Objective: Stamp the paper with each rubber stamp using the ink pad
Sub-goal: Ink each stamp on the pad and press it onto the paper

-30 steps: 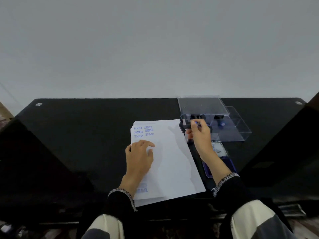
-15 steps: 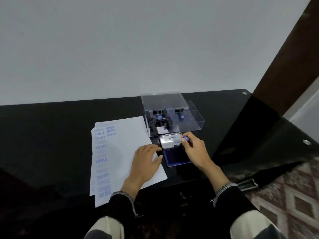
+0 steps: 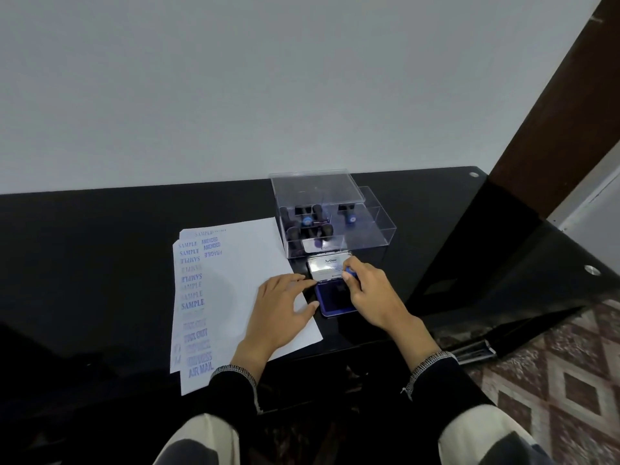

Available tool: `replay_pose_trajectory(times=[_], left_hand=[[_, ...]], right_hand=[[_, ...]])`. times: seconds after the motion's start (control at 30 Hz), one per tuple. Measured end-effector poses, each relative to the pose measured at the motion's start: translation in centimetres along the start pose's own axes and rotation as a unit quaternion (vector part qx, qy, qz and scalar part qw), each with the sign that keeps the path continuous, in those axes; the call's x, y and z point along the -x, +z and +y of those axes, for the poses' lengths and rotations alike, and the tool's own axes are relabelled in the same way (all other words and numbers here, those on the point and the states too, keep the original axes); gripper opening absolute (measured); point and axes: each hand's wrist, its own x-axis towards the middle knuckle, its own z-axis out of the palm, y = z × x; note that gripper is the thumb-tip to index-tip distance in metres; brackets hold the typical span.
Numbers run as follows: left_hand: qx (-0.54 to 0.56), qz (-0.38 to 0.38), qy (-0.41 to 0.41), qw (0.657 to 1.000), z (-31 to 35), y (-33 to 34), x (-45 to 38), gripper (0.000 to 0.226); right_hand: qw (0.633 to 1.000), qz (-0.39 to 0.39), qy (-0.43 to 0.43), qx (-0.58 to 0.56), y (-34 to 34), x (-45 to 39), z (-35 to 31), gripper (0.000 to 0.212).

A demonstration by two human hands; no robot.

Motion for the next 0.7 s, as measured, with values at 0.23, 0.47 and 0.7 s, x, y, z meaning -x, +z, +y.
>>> replay_pose_trajectory(times=[0.23,0.47,0.7], left_hand=[[-0.007,0.002,0.002,1.0,0.0,0.0,0.0,0.042],[0.004,0.002,-0.001,1.0,-0.1,0.1,0.0,0.042],[-0.006,-0.009,0.004,1.0,-0.1,0.1,0.1,0.049]], right_hand=[[1.0,-0.003,0.001,0.023,0.3,0.2,-0.5,0.011],[0.998,0.004,0.012,0.064,1.4,0.4,-0.5,0.003],[0.999,0.022,0.017,0.039,2.1,1.3,-0.3,0.009]])
